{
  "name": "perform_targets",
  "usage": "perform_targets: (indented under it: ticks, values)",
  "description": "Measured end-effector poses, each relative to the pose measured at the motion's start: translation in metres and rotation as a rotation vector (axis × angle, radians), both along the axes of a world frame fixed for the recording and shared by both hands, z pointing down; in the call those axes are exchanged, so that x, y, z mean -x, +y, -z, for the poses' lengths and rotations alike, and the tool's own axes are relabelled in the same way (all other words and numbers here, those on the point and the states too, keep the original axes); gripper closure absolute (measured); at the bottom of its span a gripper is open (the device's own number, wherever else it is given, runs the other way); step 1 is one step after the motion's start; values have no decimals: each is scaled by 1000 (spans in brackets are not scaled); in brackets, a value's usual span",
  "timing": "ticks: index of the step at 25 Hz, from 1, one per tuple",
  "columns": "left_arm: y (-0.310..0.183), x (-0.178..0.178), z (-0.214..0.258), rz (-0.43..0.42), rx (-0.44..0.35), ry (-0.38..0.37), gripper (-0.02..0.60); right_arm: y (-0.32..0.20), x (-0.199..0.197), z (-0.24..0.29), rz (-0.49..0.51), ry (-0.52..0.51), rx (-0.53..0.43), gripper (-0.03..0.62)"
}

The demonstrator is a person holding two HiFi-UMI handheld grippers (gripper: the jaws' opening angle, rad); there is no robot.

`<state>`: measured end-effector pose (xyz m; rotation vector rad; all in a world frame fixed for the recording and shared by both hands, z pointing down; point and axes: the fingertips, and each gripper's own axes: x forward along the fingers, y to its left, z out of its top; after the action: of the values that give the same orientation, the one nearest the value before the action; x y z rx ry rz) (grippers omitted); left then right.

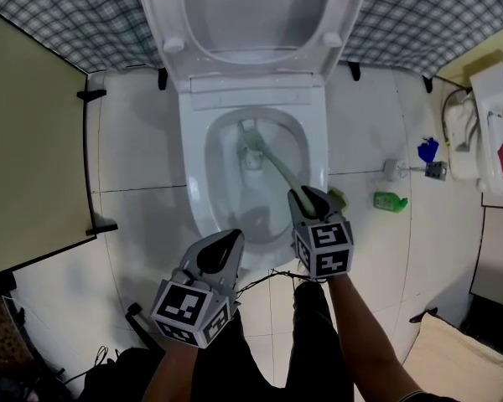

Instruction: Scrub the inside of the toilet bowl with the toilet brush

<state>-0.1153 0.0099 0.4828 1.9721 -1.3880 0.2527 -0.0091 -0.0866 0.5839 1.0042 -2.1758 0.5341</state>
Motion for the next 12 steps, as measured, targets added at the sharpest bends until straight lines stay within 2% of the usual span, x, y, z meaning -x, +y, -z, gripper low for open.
perform_targets:
  ticks: [6, 12]
  values:
    - [1, -6, 2, -21, 10, 0, 575, 12, 32, 3, 112, 8, 17, 471]
    - [1, -16, 13, -27, 5, 2, 575, 47, 44, 2, 191, 1, 79, 470]
